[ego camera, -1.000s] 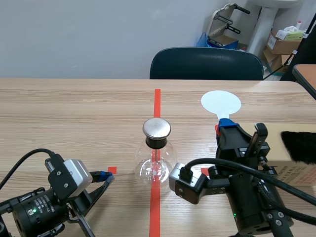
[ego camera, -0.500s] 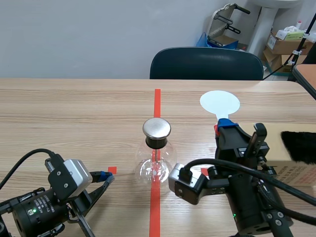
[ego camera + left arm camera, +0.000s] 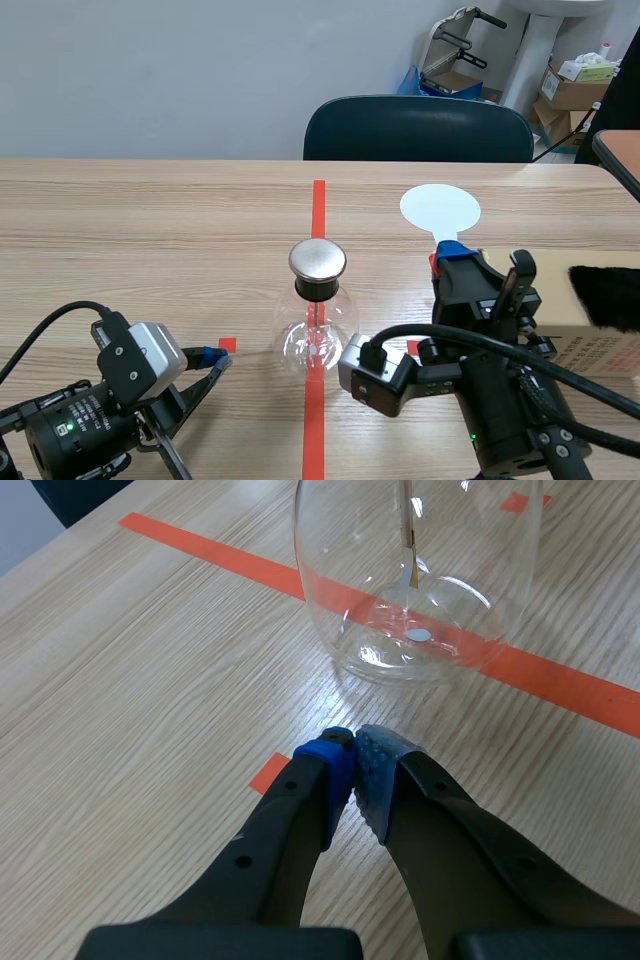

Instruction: Do the electroscope experiment

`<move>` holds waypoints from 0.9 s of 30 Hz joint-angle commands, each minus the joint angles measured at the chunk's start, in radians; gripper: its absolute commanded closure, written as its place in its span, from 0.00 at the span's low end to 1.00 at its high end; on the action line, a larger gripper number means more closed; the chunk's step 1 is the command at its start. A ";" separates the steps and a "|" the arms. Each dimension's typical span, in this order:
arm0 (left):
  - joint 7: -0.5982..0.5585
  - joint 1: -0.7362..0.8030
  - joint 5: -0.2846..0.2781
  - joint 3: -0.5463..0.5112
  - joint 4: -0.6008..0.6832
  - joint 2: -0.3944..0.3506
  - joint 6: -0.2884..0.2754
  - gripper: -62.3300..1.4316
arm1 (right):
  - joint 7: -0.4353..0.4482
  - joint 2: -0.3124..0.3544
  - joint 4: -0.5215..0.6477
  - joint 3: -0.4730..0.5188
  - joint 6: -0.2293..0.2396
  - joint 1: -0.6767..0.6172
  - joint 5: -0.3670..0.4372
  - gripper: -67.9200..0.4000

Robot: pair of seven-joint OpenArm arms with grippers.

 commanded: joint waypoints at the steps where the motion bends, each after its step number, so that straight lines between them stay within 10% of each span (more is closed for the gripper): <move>1: -0.014 -0.003 -0.003 -0.006 0.020 0.005 -0.002 0.91 | -0.009 0.003 0.009 0.006 -0.011 0.009 -0.005 0.98; 8: -0.029 0.010 -0.002 -0.006 0.025 0.001 -0.002 0.91 | -0.008 0.009 0.010 0.006 -0.174 0.016 -0.005 0.98; 13: -0.095 0.071 -0.003 -0.006 0.084 -0.033 -0.002 0.74 | 0.032 0.028 0.021 0.064 -0.180 -0.040 -0.003 0.97; 20: -0.132 0.198 -0.009 -0.006 0.235 -0.127 -0.001 0.43 | 0.270 0.019 0.113 0.298 -0.180 -0.234 0.106 0.97; 27: -0.144 0.356 -0.015 -0.008 0.402 -0.237 0.003 0.41 | 0.594 0.019 0.124 0.521 -0.180 -0.358 0.335 0.97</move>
